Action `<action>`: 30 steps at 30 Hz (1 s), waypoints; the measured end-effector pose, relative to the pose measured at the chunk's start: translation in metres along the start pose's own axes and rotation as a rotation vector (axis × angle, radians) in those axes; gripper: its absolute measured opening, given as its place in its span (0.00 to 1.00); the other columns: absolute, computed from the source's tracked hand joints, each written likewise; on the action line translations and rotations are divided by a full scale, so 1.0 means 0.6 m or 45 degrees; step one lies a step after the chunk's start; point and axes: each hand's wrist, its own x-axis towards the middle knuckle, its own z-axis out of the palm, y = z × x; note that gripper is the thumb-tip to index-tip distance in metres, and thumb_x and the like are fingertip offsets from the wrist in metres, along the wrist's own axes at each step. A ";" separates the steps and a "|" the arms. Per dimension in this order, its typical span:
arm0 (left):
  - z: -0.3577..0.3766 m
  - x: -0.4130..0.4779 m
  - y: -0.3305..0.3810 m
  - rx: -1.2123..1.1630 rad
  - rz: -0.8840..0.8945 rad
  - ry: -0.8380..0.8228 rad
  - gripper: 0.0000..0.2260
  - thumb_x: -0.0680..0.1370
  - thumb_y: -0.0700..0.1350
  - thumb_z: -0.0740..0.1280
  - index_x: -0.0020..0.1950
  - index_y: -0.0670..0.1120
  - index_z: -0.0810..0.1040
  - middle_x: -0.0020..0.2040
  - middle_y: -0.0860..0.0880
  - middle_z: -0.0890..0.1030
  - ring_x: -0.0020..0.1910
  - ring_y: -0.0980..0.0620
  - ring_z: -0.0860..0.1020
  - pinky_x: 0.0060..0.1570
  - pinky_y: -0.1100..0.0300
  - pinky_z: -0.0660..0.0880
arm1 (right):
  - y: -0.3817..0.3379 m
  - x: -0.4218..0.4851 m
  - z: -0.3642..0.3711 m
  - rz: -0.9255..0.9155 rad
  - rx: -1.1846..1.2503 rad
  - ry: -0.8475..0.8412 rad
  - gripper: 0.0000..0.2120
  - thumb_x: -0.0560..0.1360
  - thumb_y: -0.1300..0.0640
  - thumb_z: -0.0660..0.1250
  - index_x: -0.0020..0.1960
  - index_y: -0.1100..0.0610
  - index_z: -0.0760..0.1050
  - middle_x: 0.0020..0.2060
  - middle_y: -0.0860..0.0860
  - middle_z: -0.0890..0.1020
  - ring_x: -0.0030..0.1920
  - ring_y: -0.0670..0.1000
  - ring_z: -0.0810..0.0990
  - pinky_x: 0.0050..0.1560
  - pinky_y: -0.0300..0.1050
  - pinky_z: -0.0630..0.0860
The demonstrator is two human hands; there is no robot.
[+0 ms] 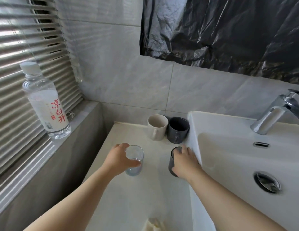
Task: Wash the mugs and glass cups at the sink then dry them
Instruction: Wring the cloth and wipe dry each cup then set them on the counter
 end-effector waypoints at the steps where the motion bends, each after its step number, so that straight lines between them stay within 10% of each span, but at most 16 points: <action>1: -0.004 0.007 -0.004 -0.009 -0.002 0.008 0.36 0.67 0.51 0.78 0.71 0.45 0.67 0.65 0.46 0.72 0.61 0.52 0.74 0.50 0.66 0.67 | 0.000 0.006 0.000 0.006 -0.041 0.013 0.20 0.74 0.62 0.59 0.65 0.61 0.63 0.66 0.60 0.65 0.66 0.60 0.64 0.64 0.49 0.63; 9: -0.022 0.053 -0.022 0.028 0.028 0.008 0.37 0.67 0.52 0.78 0.72 0.45 0.66 0.66 0.48 0.72 0.61 0.53 0.74 0.51 0.67 0.66 | -0.033 0.030 -0.035 -0.108 0.140 -0.093 0.31 0.64 0.47 0.73 0.62 0.54 0.65 0.60 0.52 0.69 0.63 0.57 0.66 0.55 0.48 0.69; 30: -0.093 0.248 -0.023 0.321 0.000 0.012 0.33 0.68 0.54 0.74 0.70 0.46 0.68 0.63 0.48 0.70 0.59 0.50 0.73 0.51 0.62 0.69 | -0.175 0.263 -0.050 -0.573 0.031 0.173 0.33 0.69 0.51 0.70 0.70 0.55 0.61 0.67 0.50 0.71 0.68 0.53 0.68 0.67 0.47 0.60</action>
